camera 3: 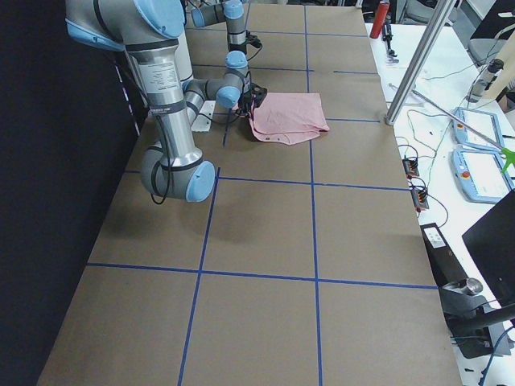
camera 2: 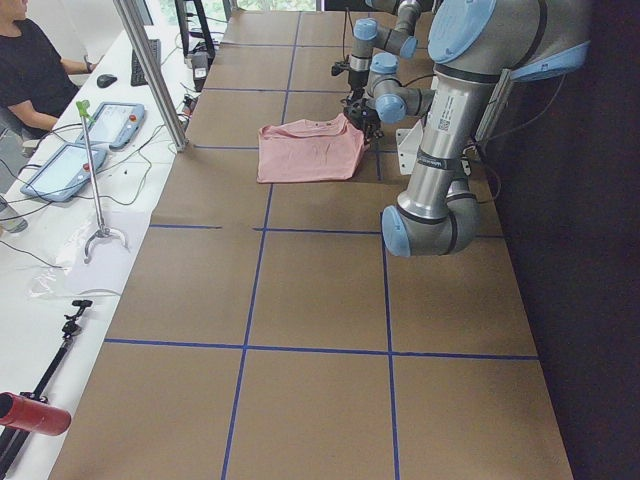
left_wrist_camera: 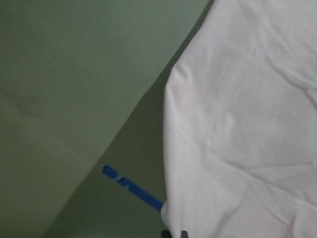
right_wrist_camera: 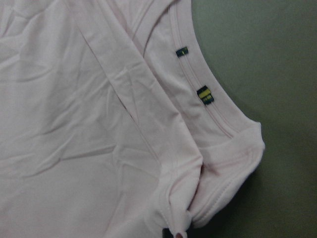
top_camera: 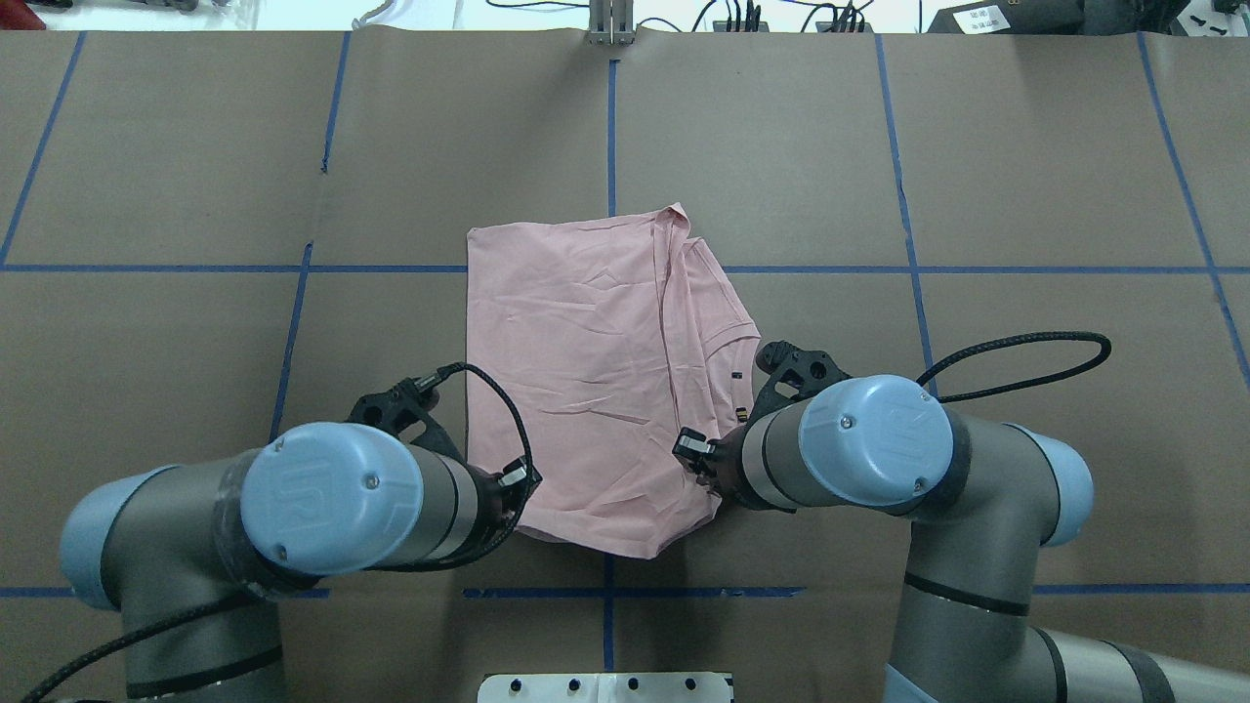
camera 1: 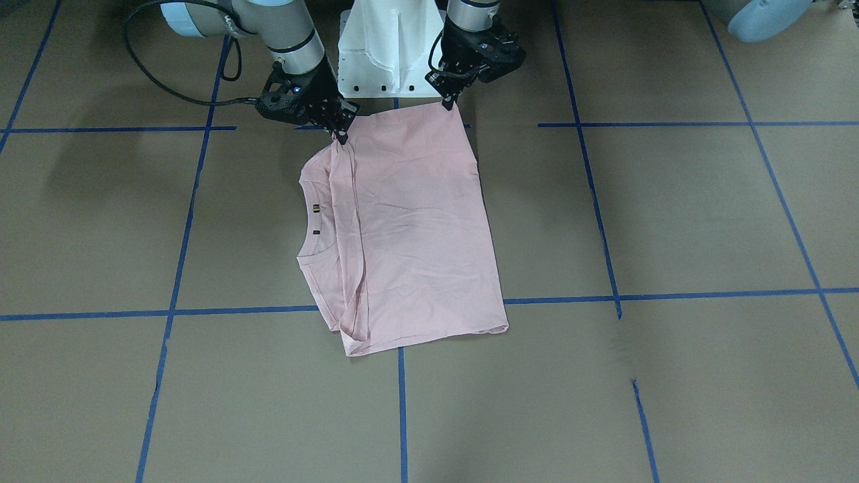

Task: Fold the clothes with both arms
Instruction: 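Lift the near edge with both grippers and fold it toward the far edge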

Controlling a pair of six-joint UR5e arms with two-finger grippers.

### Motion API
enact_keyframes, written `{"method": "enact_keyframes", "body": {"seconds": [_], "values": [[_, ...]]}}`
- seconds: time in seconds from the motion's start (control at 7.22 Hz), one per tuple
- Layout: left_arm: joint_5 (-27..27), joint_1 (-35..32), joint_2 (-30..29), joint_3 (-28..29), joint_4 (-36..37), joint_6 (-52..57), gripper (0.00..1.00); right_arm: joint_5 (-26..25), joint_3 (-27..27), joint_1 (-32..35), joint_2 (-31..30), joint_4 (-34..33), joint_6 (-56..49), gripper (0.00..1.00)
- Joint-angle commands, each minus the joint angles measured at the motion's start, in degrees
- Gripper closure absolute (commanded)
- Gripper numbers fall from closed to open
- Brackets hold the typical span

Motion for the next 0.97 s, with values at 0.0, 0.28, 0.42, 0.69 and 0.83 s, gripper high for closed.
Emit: {"method": "enact_keyframes", "body": {"seconds": [0.0,0.28,0.42,0.69,0.83], "values": [[-0.9,-6.9,-0.2,4.7,-7.0,2.0,1.0,-0.1,-3.6,5.5,0.9,5.4,-0.2,1.0],[-3.5,-10.3,-0.2,9.4,-14.4,3.1,1.0,-0.1,-10.4,8.3,6.2,7.8,-0.3,1.0],[-3.5,-10.5,-0.2,12.1,-17.5,3.1,1.0,-0.1,-13.1,9.4,6.7,9.2,-0.3,1.0],[-3.5,-10.8,-0.2,13.2,-19.1,3.0,1.0,-0.1,-18.4,10.3,6.8,15.8,-0.3,1.0],[-3.6,-12.4,-0.3,13.3,-19.2,3.0,1.0,0.0,-19.0,11.4,7.3,16.2,-0.3,1.0]]}}
